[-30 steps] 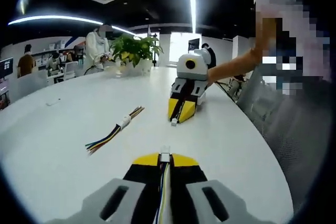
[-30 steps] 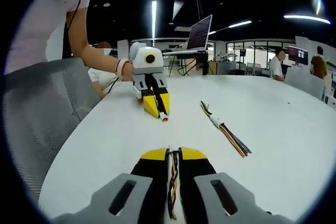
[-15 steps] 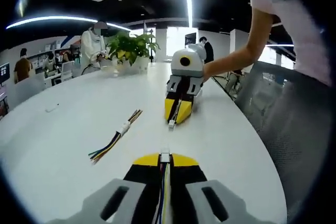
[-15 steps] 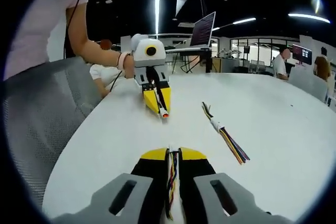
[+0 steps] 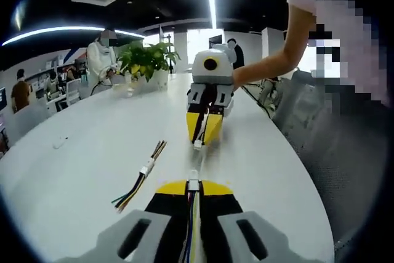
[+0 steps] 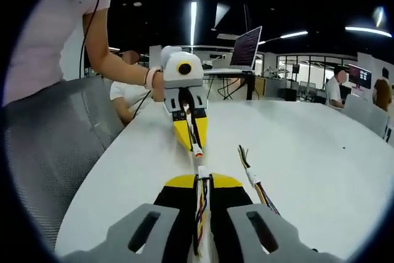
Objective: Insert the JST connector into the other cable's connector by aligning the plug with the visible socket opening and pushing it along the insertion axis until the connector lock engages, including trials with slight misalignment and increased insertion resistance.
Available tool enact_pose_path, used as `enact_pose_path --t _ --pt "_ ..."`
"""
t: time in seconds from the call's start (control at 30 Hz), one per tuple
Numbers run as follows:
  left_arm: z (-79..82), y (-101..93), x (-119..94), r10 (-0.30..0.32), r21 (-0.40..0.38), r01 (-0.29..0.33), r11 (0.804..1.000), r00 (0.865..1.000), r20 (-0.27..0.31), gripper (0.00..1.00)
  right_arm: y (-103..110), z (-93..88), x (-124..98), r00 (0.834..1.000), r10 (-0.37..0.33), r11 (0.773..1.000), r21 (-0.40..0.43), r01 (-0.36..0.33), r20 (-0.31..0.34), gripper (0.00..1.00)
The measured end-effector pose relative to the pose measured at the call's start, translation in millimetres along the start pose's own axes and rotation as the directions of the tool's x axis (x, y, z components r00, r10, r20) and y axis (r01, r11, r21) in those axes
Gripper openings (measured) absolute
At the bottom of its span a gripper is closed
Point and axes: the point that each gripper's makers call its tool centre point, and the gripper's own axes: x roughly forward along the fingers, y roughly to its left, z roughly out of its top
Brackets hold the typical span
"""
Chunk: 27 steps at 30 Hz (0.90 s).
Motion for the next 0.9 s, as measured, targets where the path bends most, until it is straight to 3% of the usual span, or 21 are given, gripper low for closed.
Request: enact_pose_path --t 0.57,0.73,0.9 --pt "7.9 2.7 5.3 -0.041 -0.015 0.041 0.999 0.999 0.030 0.00 -11.9 8.3 8.0 0.998 0.032 0.999 0.035 -0.034 0.062 0.03" --pt "4.5 3.0 5.5 -0.048 -0.034 0.049 0.998 0.999 0.024 0.00 -8.8 1.5 12.3 0.998 0.055 0.998 0.028 -0.056 0.028 0.03" --pt "5.4 -0.2 5.9 -0.059 -0.034 0.060 0.998 0.998 0.026 0.00 -7.2 3.1 13.8 0.997 0.061 0.996 0.057 -0.064 0.053 0.03"
